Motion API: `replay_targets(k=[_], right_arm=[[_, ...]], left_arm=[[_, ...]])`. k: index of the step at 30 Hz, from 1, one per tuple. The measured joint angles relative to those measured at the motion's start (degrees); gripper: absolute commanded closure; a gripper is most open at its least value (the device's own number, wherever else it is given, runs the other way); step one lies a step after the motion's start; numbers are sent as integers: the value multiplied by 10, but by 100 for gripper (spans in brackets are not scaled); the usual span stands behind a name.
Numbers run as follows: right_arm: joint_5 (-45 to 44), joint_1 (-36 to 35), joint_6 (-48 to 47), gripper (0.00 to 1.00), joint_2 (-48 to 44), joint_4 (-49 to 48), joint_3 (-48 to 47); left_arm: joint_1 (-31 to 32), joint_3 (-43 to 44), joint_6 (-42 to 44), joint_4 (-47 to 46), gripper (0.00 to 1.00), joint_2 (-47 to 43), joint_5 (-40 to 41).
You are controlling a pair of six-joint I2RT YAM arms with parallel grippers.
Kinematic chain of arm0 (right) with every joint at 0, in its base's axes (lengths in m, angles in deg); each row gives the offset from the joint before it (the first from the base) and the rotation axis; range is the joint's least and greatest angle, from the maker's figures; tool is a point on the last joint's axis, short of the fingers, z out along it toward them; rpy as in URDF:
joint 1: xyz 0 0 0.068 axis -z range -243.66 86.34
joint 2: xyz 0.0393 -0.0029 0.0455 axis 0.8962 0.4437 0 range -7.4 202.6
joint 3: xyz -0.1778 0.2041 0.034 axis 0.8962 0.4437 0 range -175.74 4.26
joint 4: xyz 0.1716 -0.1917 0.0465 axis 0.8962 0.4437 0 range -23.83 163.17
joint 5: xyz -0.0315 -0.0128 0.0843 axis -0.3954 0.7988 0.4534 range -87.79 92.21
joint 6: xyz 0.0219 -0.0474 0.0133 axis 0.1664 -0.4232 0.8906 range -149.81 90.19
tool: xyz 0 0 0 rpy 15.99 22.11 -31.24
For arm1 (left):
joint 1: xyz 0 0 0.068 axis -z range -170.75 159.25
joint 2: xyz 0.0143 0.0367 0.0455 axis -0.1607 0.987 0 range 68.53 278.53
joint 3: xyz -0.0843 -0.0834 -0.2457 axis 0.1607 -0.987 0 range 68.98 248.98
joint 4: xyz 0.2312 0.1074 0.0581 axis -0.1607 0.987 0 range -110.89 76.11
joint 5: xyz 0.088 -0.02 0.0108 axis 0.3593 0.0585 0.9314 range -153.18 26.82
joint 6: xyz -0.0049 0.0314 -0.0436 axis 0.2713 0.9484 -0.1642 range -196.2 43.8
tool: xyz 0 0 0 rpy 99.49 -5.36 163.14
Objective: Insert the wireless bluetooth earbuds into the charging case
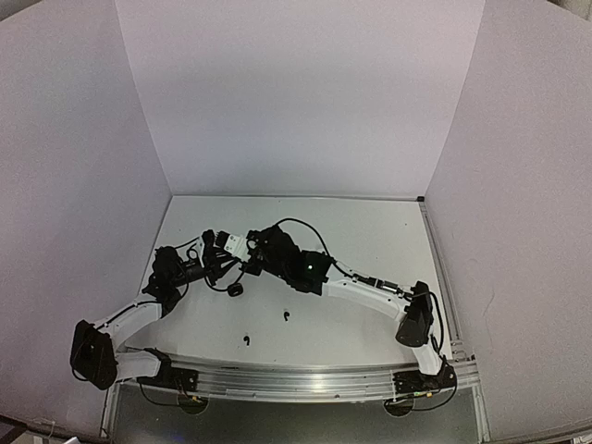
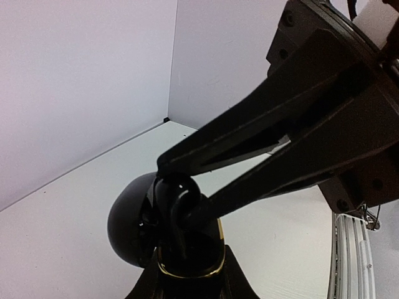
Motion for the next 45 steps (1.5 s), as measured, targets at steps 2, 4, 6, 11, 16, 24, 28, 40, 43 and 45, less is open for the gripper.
replay_targets(k=[2,4,6,11,16,24,28,40,43,45], right_arm=[[2,1,-2,100,-2,-10,11],[6,2,-4,100,-4,-18,21],[8,2,-6,100,-6,-26,30],[21,3,-10,100,-20,-32,48],[34,6,-15,89,-21,-32,50],[55,6,-6,73,-22,-31,50],[66,6,-1,69,-23,-27,50],[102,-1,35,43,-28,29,33],[116,-1,58,40,-29,37,11],[126,1,85,41,-31,38,-6]], left_arm=[[0,-1,-8,0,100,2,1],[0,-2,-16,0,100,4,2],[0,-3,-19,0,100,4,2],[1,-3,-20,-1,100,4,-3],[1,-3,-10,0,100,4,-7],[0,-3,14,15,100,4,-12],[0,-3,17,16,100,4,-12],[-2,-3,22,4,100,3,-10],[-2,-3,33,5,100,3,-10],[-2,-3,41,5,100,3,-11]])
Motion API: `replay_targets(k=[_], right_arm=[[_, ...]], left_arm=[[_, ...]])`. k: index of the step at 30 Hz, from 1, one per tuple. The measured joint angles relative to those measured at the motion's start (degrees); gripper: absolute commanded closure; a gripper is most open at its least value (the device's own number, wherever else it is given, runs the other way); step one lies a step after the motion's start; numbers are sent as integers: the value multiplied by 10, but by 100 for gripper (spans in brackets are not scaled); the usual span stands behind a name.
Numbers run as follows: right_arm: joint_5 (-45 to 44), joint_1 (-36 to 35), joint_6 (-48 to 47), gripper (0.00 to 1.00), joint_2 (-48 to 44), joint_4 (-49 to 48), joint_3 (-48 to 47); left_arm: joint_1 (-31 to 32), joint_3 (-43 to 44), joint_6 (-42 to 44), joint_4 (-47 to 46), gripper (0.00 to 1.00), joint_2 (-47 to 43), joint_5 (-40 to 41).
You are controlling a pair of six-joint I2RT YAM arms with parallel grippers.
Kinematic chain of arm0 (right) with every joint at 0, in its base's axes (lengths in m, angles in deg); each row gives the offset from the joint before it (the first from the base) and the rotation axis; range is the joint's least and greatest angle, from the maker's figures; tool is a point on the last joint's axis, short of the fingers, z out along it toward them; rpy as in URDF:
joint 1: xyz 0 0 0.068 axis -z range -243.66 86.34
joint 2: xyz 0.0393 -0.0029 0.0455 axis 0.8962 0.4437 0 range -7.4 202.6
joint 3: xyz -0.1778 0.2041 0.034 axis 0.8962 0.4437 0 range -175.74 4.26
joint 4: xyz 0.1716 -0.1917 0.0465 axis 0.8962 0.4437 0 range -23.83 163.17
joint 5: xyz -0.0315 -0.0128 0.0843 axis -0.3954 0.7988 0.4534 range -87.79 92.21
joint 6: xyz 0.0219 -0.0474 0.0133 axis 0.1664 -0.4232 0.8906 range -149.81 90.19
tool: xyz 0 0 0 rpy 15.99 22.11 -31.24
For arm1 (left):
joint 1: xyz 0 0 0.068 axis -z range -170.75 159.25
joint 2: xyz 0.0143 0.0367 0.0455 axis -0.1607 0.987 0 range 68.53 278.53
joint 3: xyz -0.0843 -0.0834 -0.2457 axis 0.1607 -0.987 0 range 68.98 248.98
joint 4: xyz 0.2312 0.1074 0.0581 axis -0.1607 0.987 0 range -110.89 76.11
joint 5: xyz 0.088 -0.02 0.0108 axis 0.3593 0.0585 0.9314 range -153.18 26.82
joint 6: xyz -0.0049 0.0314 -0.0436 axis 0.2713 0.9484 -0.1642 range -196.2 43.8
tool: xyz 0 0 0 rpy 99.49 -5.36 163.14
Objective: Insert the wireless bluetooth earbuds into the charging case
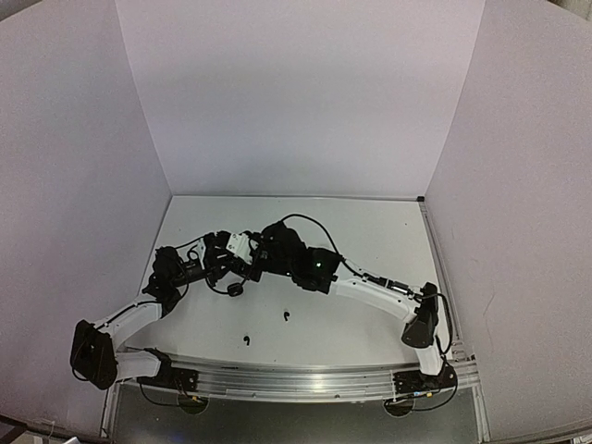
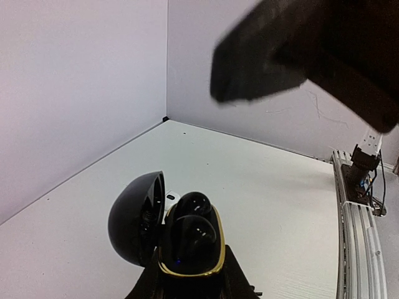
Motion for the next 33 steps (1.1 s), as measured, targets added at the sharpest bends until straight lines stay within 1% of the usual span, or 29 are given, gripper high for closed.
replay_targets(k=[4,7,10,14,18,22,27,33], right_arm=[[8,16,85,45,-4,0,-30],[5,49,172,46,-7,0,-38],[0,80,238,48,0,14,-52],[1,95,295,50,33,43,-92],[19,86,320,51,58,76,-97],[45,79,324,52,63,106,-85],[65,73,315,51,60,108,-66],[72,78,306,43,20,118,-20]], left_arm=[[0,0,42,10,100,0,-14],[0,0,108,30,100,-3,-29],[0,1,184,59,100,-9,-40],[0,7,264,92,100,-10,-46],[0,16,301,100,100,-10,-48],[0,20,309,102,100,-9,-41],[0,26,301,115,100,-1,-28],[-2,31,251,115,100,12,-21]])
